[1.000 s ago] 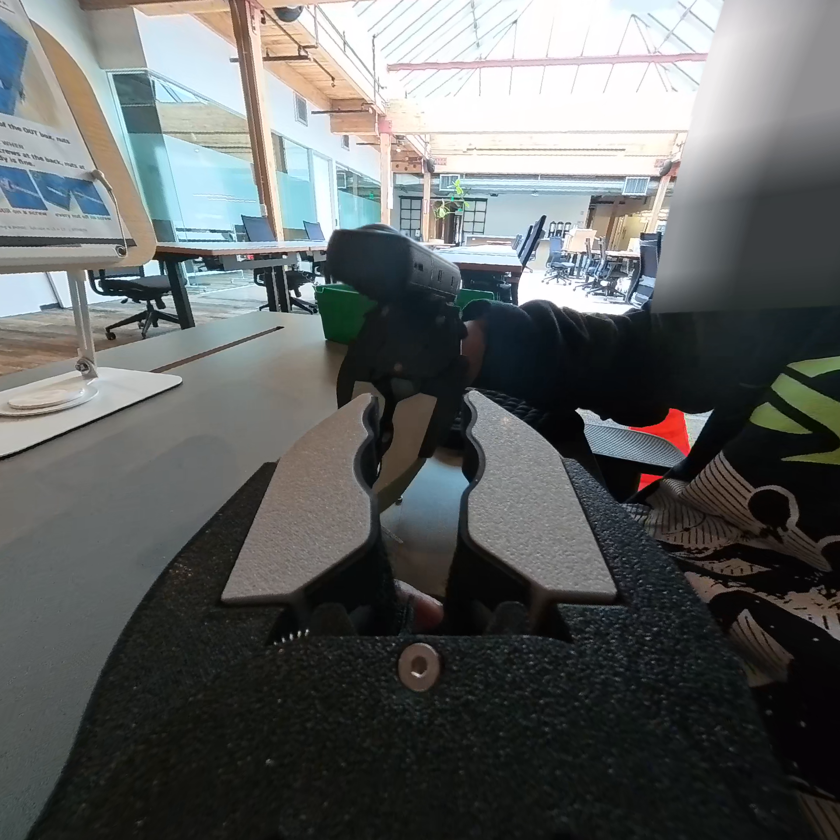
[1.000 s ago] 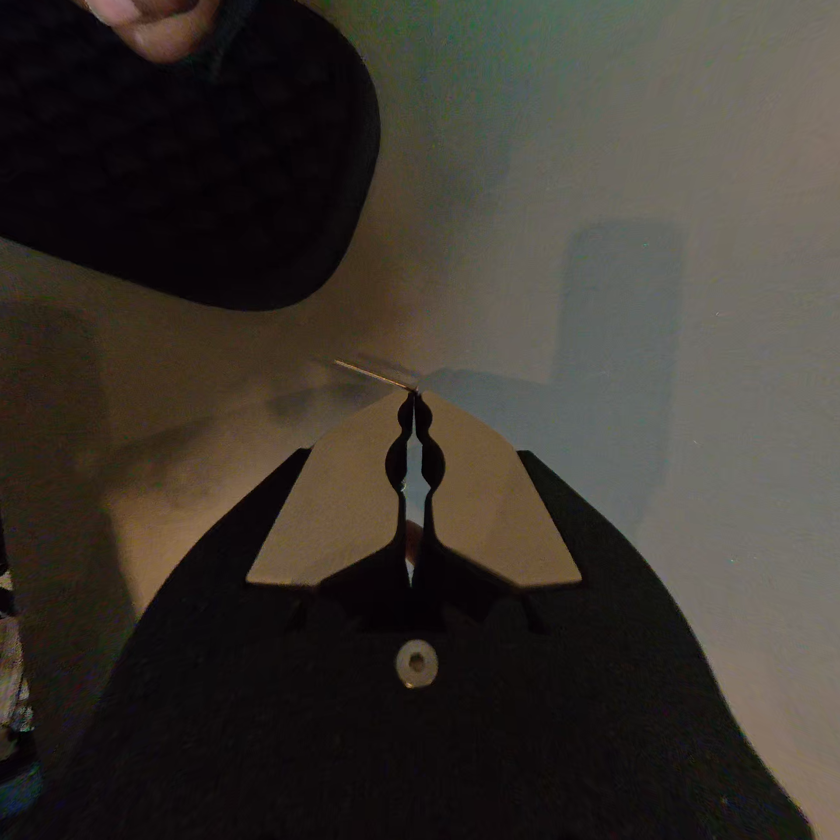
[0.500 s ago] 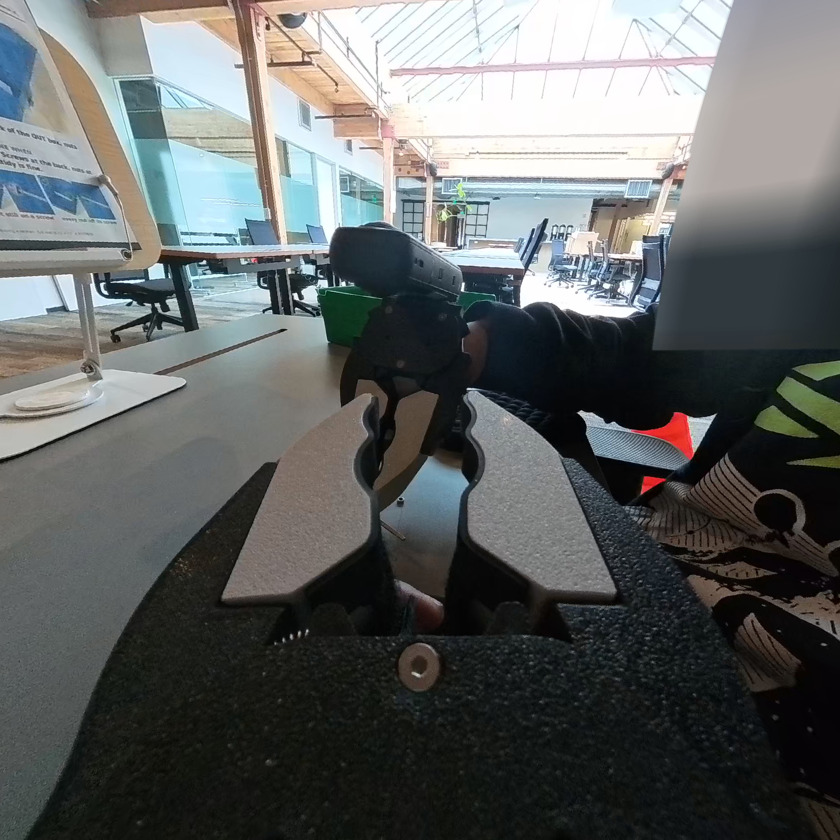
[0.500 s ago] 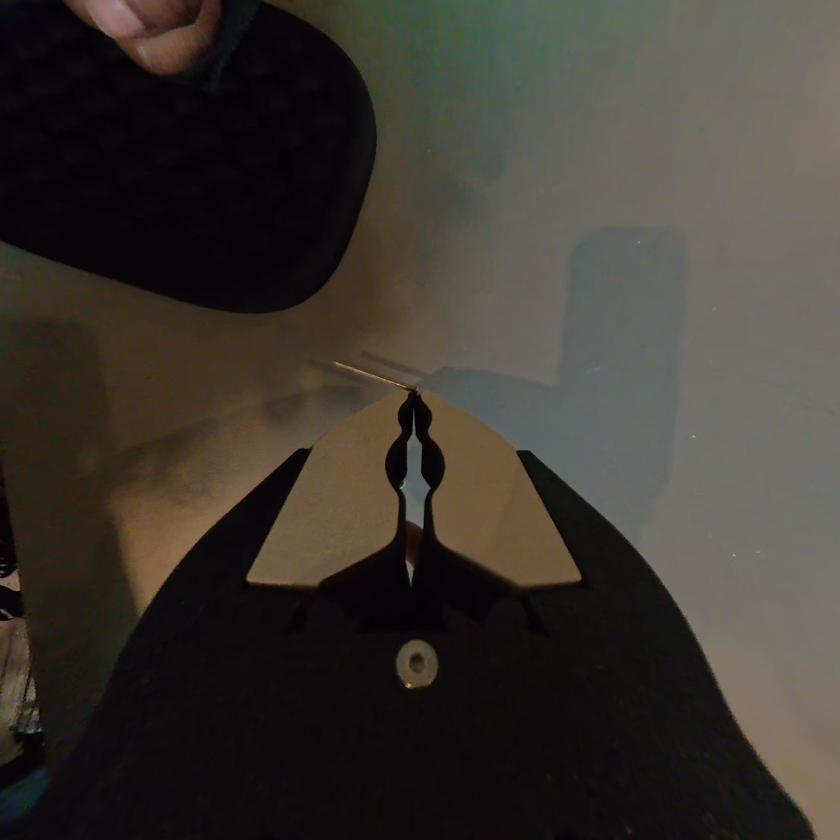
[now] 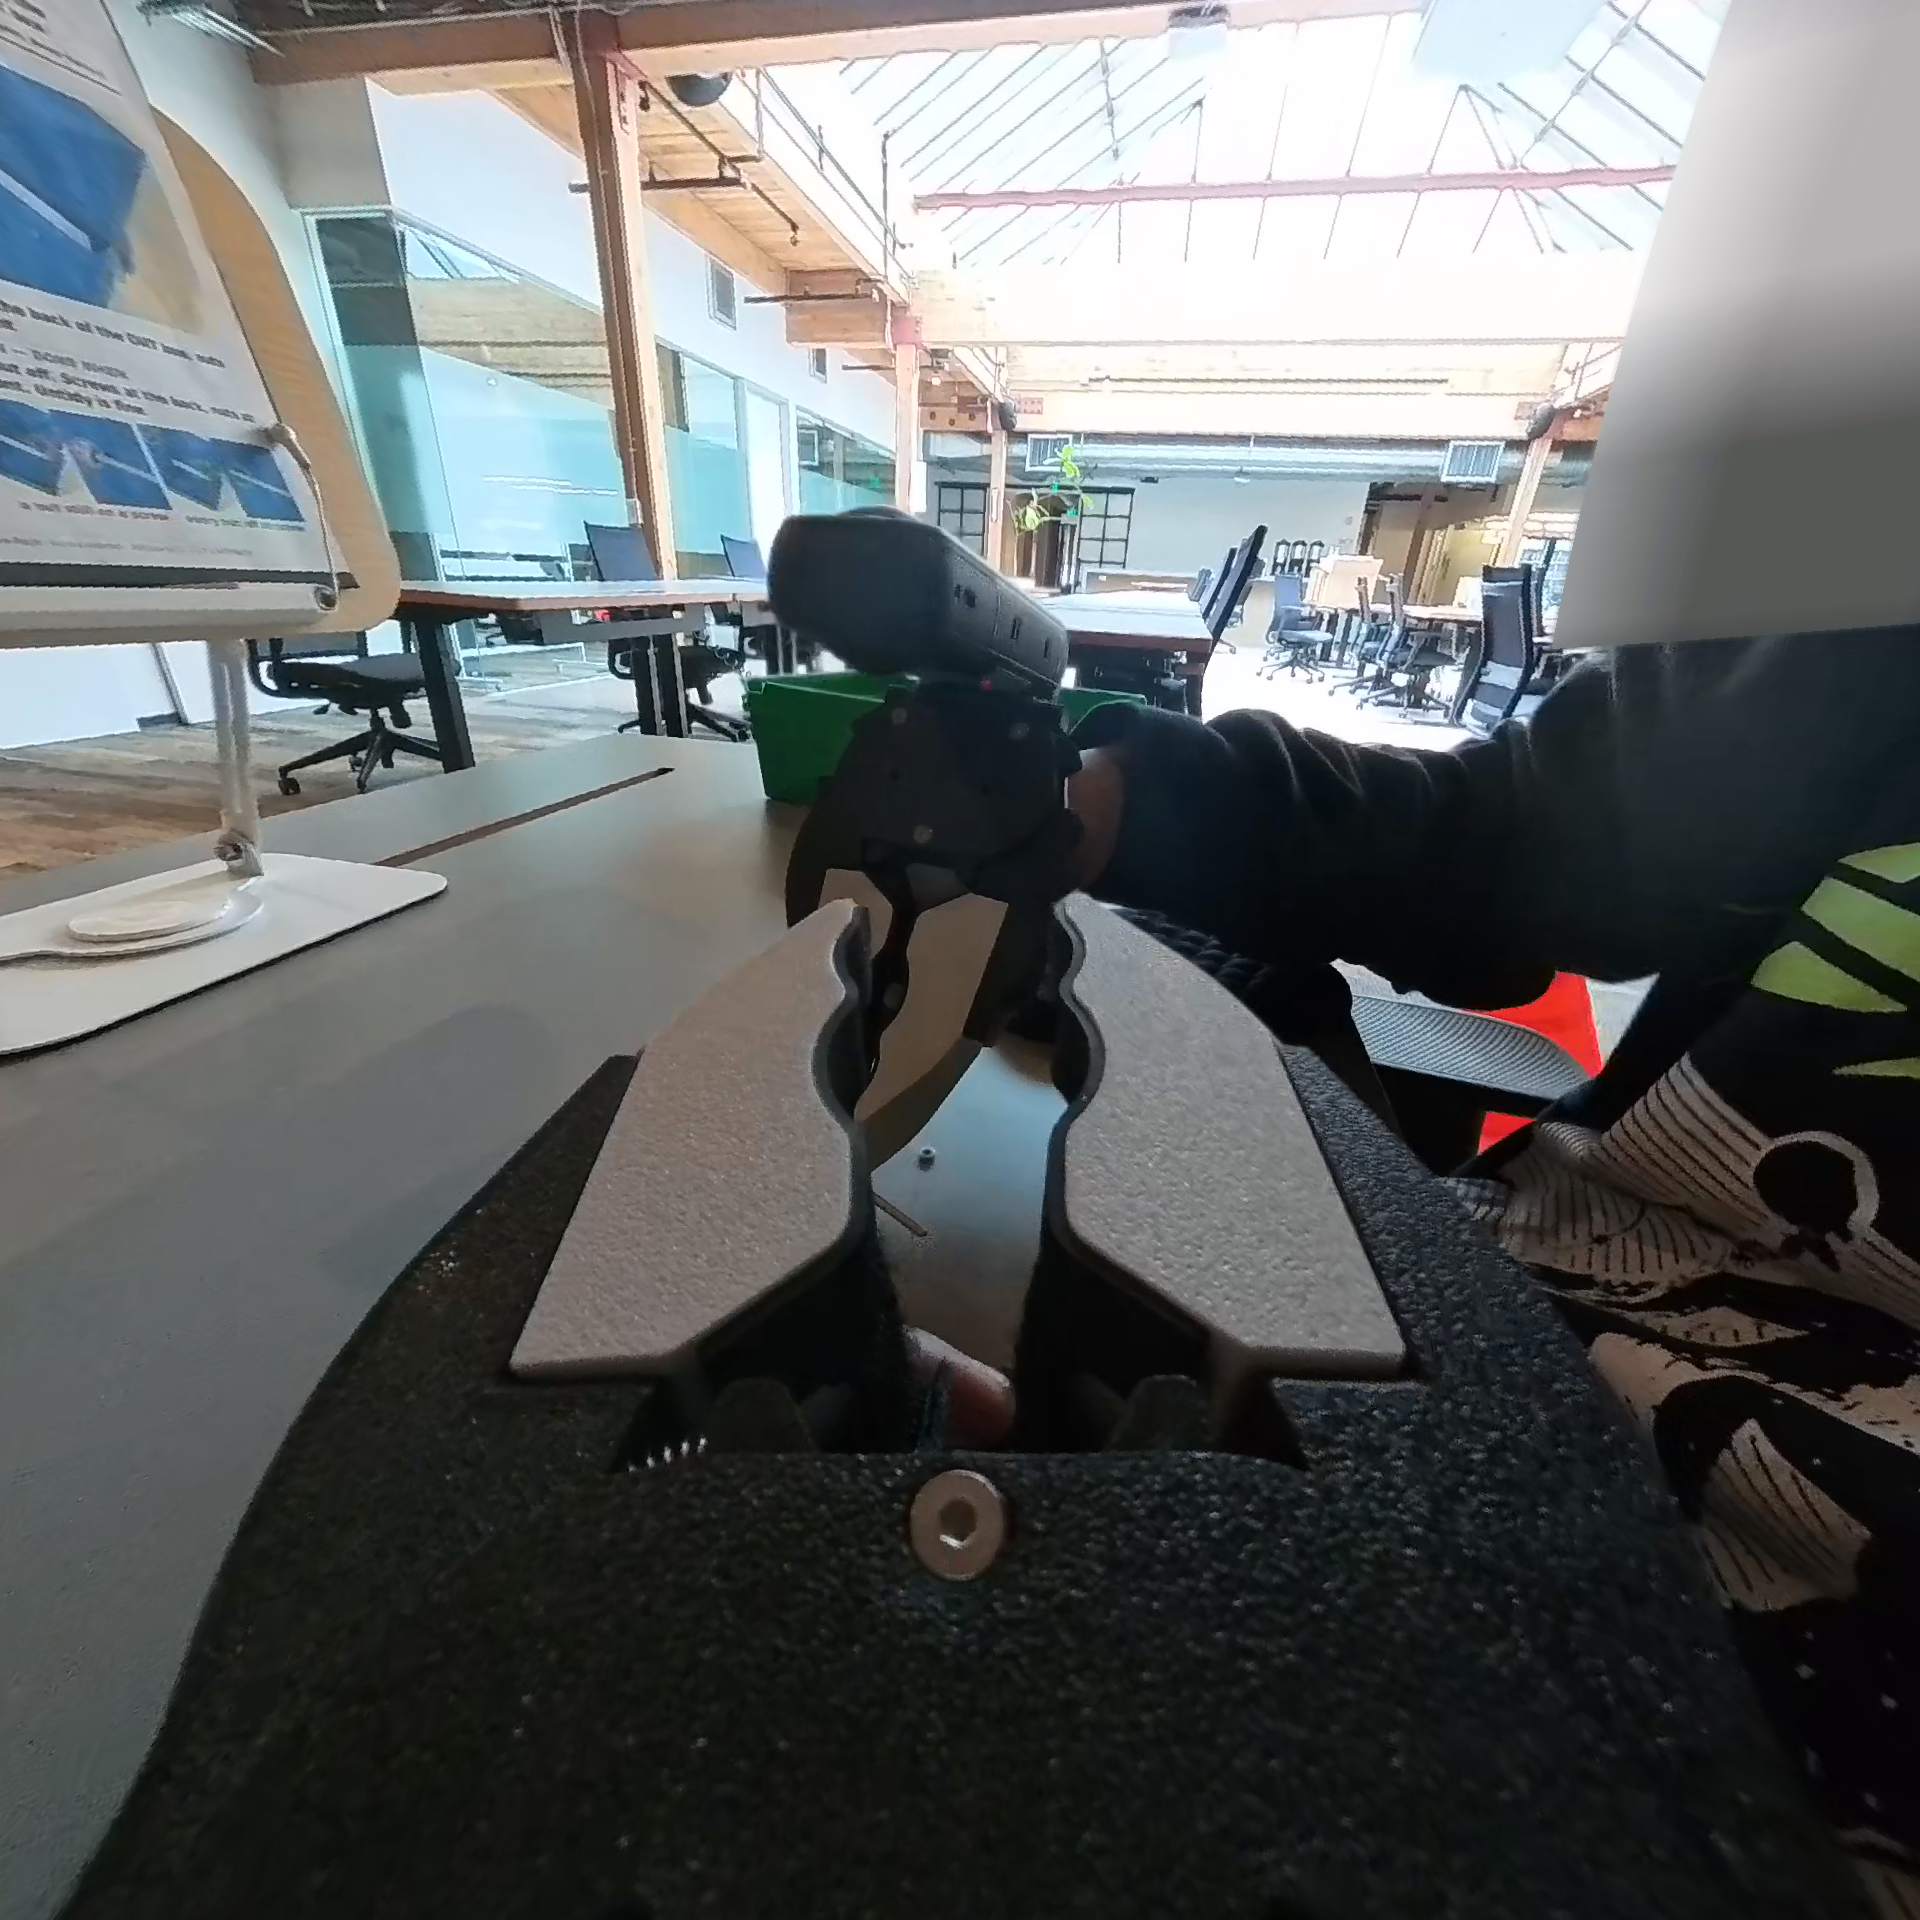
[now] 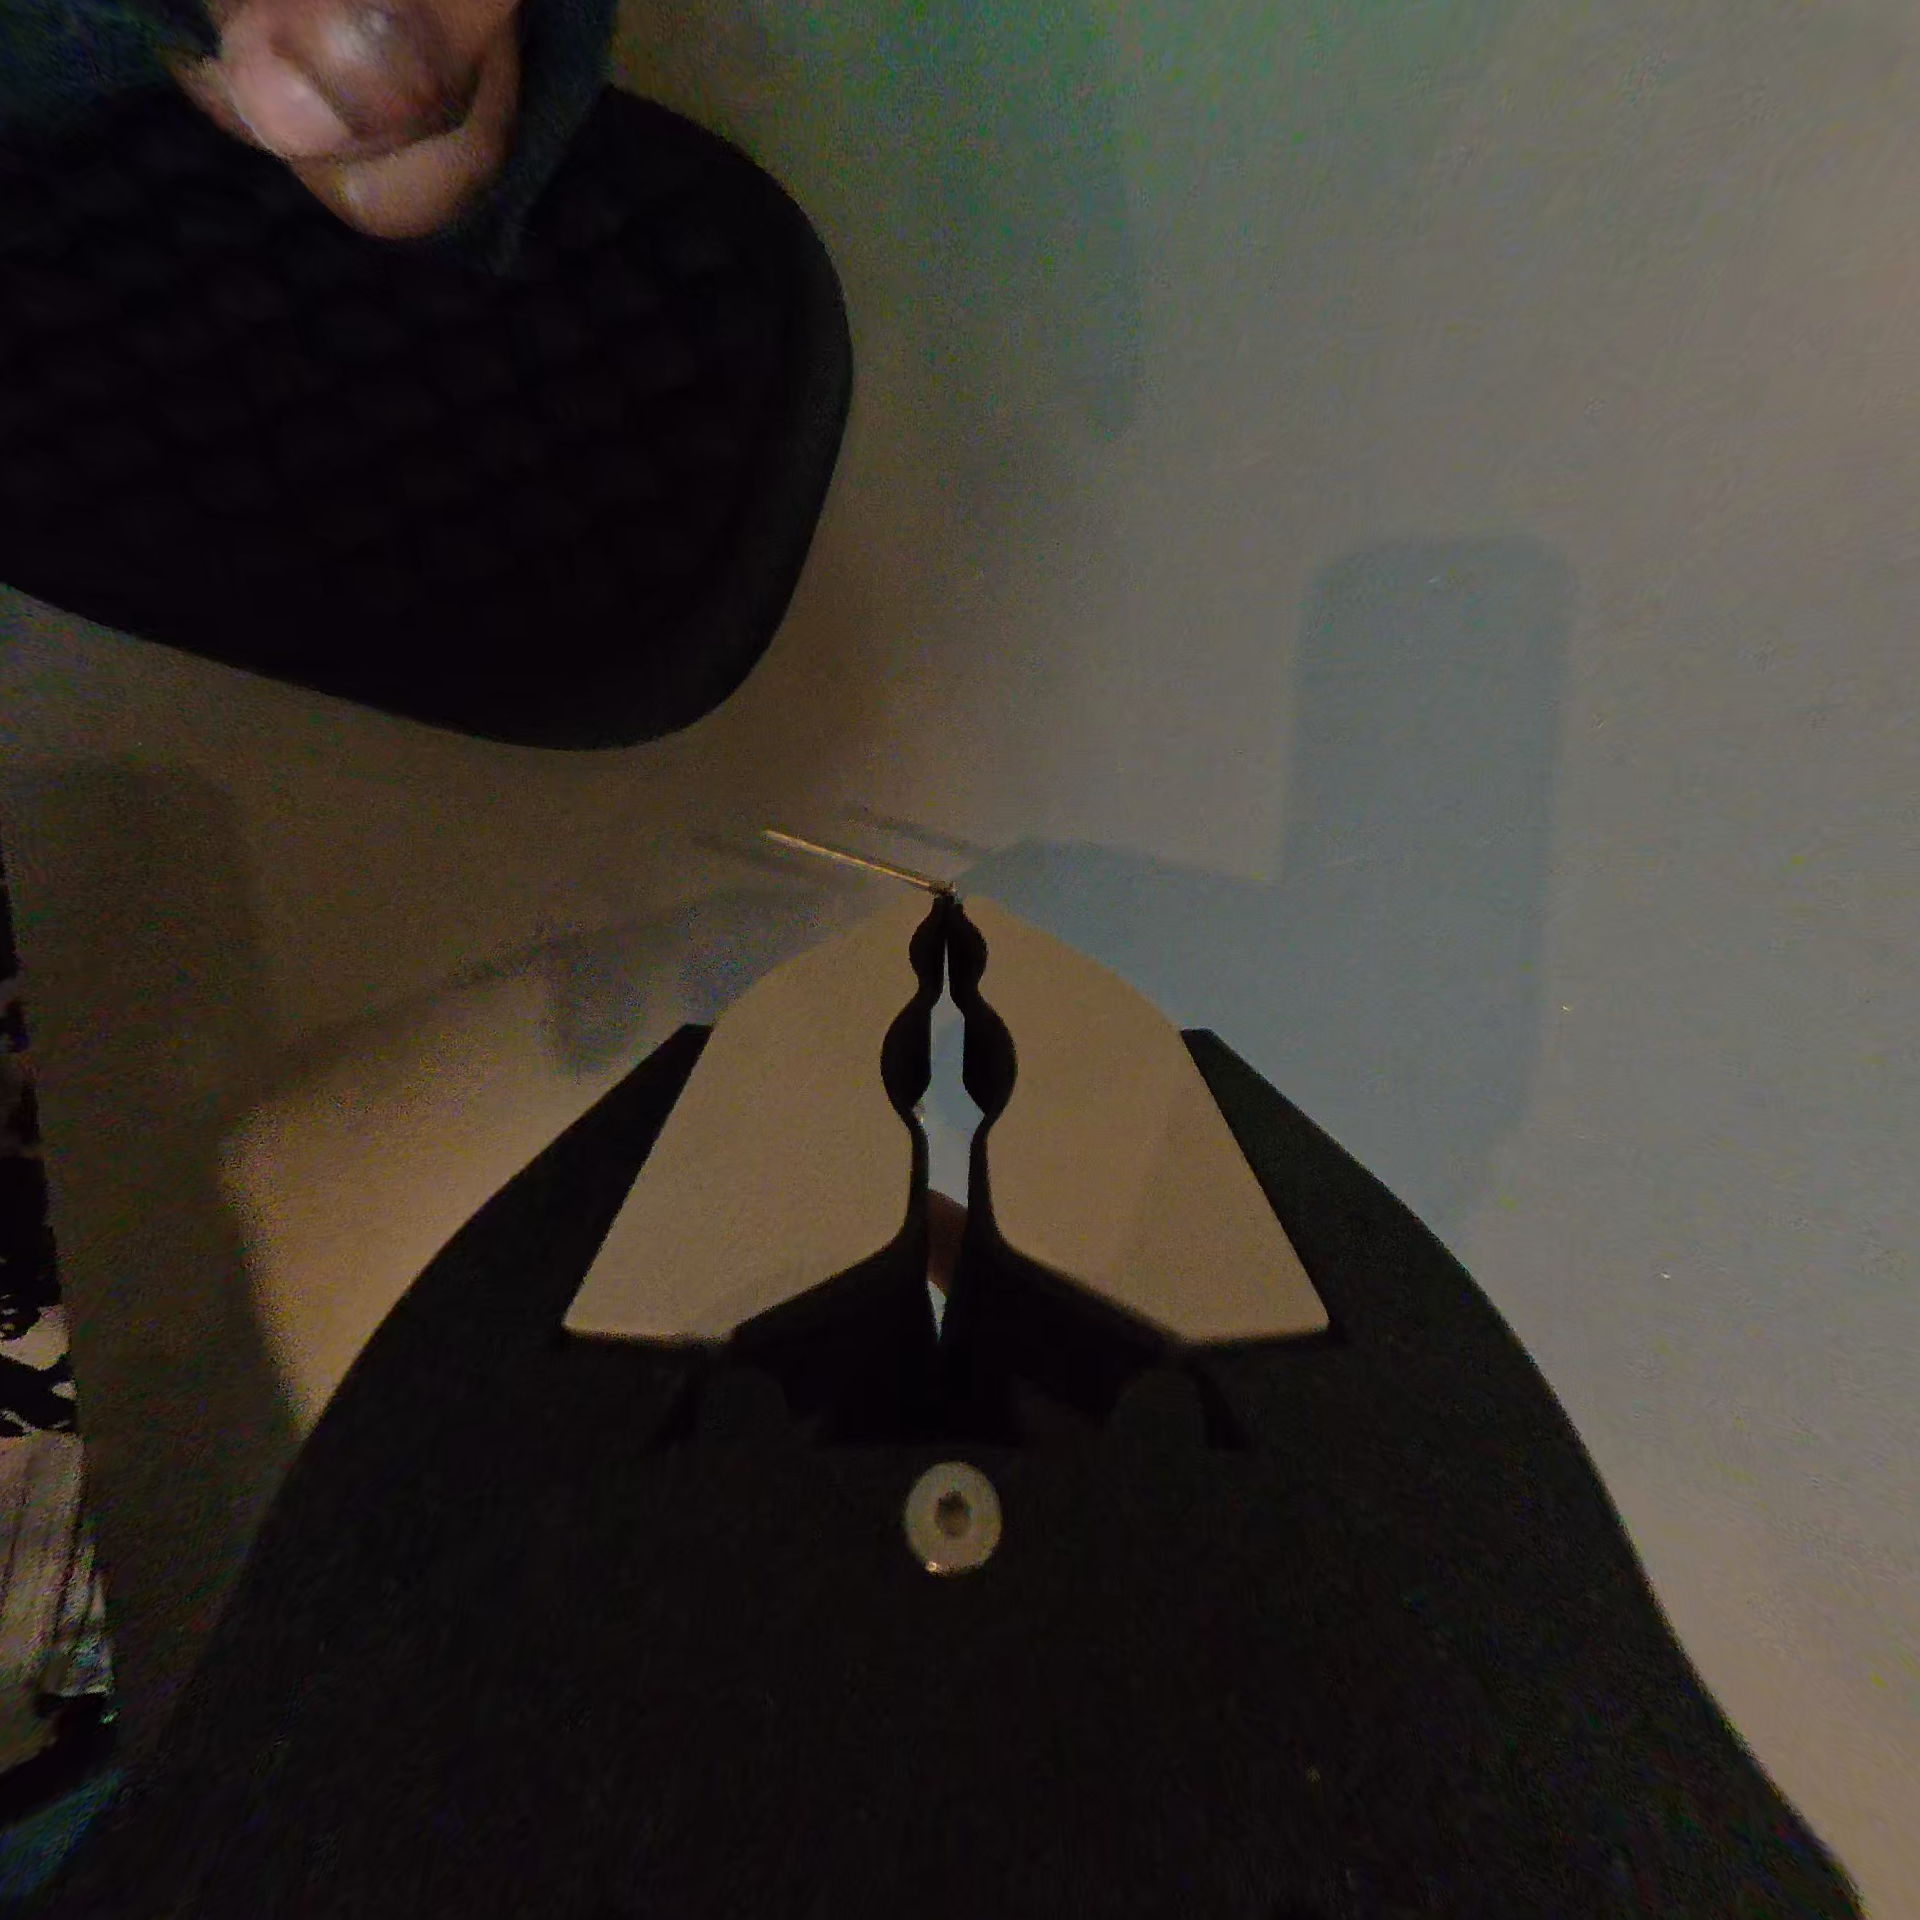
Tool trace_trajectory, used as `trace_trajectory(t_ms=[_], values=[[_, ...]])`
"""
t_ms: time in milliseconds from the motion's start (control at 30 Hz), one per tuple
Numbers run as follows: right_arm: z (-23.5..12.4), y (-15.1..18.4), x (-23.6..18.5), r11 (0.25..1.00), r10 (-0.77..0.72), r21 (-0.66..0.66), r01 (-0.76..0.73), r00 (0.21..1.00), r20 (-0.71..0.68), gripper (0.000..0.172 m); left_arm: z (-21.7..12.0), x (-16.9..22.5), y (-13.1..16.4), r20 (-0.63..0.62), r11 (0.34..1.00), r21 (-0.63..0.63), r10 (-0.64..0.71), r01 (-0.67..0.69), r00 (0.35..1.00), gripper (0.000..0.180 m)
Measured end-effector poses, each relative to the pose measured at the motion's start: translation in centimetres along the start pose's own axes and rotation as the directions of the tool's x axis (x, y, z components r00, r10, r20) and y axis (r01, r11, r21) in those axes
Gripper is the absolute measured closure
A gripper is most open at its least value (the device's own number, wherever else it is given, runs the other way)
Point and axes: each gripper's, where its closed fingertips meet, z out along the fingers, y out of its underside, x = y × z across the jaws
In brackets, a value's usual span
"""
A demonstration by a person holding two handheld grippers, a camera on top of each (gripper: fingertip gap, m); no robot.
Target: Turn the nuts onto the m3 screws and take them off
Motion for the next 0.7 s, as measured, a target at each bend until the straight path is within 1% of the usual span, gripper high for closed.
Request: trace_trajectory(t_ms=[133, 267, 333, 467, 533, 600, 633, 700], values=[[-0.4, 0.0, 0.1, 1.000, 0.002, 0.006, -0.002, 1.000, -0.013, 0.172, -0.2, -0.2, -0.4, 0.008, 1.000, 0.027, -0.013, 0.012, 1.000, 0.149], [-0.6, 0.1, 0.0, 1.000, 0.003, 0.009, -0.003, 1.000, -0.011, 0.172, -0.2, -0.3, -0.3, 0.009, 1.000, 0.023, -0.011, 0.011, 1.000, 0.149], [-0.9, -0.3, 0.1, 0.999, -0.002, 0.038, 0.003, 1.000, -0.028, 0.172, -0.2, -0.3, -0.3, 0.010, 1.000, 0.022, -0.014, 0.014, 1.000, 0.149], [-2.2, -1.4, -0.1, 0.994, 0.016, 0.107, -0.014, 1.000, -0.014, 0.172, -0.2, -0.4, -0.3, 0.024, 1.000, 0.020, -0.008, 0.007, 1.000, 0.147], [-3.0, -2.4, -0.2, 0.980, 0.066, 0.186, -0.070, 0.997, 0.027, 0.172, -0.2, -0.6, -0.3, 0.044, 1.000, 0.022, 0.014, -0.015, 0.999, 0.143], [-4.1, -3.8, -0.5, 0.944, 0.127, 0.291, -0.153, 0.986, 0.106, 0.172, -0.2, -0.5, -0.6, 0.065, 0.997, 0.038, 0.068, -0.070, 0.996, 0.142], [-4.6, -4.6, -0.9, 0.917, 0.152, 0.344, -0.203, 0.974, 0.170, 0.172, -0.3, -0.5, -0.8, 0.078, 0.993, 0.046, 0.106, -0.110, 0.991, 0.142], [-5.9, -6.1, -2.2, 0.847, 0.179, 0.422, -0.322, 0.922, 0.343, 0.172, -0.2, -0.3, -0.8, 0.091, 0.981, 0.047, 0.186, -0.191, 0.978, 0.144]])
